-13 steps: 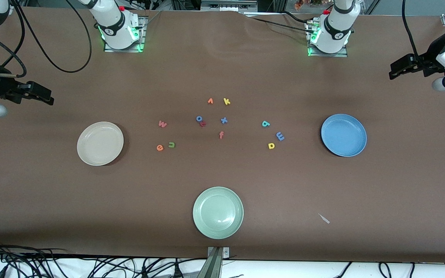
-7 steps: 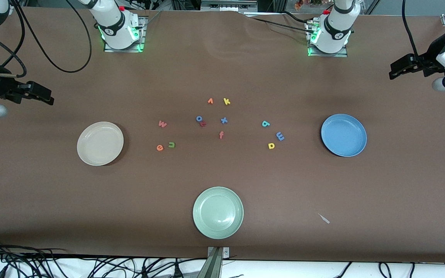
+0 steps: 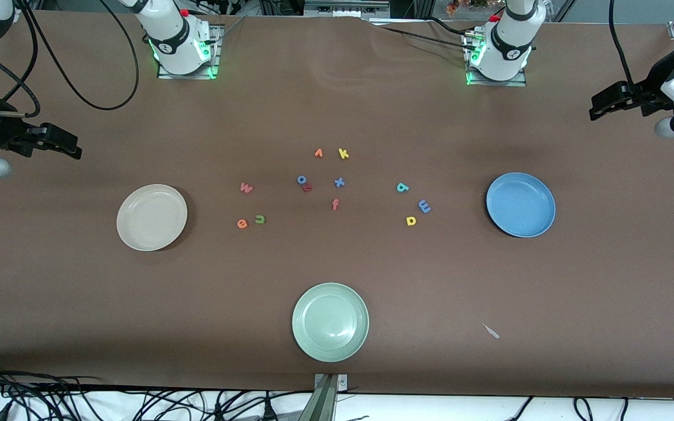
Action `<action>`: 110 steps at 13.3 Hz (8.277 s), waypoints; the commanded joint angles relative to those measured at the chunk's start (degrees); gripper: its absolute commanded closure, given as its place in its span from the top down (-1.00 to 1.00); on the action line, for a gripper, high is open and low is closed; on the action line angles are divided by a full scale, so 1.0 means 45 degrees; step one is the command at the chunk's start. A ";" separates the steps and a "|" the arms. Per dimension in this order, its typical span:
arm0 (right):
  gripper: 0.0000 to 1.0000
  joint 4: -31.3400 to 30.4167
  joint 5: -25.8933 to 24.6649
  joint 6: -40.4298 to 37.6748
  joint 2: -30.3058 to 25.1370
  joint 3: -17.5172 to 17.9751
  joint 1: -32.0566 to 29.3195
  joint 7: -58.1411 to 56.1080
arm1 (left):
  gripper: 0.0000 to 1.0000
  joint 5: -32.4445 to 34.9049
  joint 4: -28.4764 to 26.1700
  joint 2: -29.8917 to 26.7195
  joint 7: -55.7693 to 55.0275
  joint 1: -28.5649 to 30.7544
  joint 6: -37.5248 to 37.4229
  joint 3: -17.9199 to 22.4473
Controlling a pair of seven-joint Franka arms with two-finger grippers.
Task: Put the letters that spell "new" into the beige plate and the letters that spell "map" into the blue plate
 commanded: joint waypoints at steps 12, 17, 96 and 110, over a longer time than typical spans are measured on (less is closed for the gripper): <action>1.00 0.0036 0.0031 -0.0120 -0.0056 -0.0011 0.0026 -0.0095 | 1.00 -0.0318 0.0414 0.0141 0.0002 0.0007 -0.0273 -0.0019; 1.00 0.0036 0.0031 -0.0120 -0.0056 -0.0011 0.0026 -0.0115 | 1.00 -0.0318 0.0414 0.0141 -0.0017 0.0007 -0.0273 -0.0019; 1.00 0.0016 0.0031 -0.0139 -0.0056 -0.0011 0.0025 -0.0115 | 1.00 -0.0844 -0.0775 -0.0911 0.0119 -0.0189 0.0410 -0.0485; 1.00 0.0036 0.0070 -0.0062 0.0138 -0.0011 0.0045 -0.0154 | 1.00 -0.1429 -0.4759 -0.0895 -0.0076 -0.0793 0.3687 -0.1249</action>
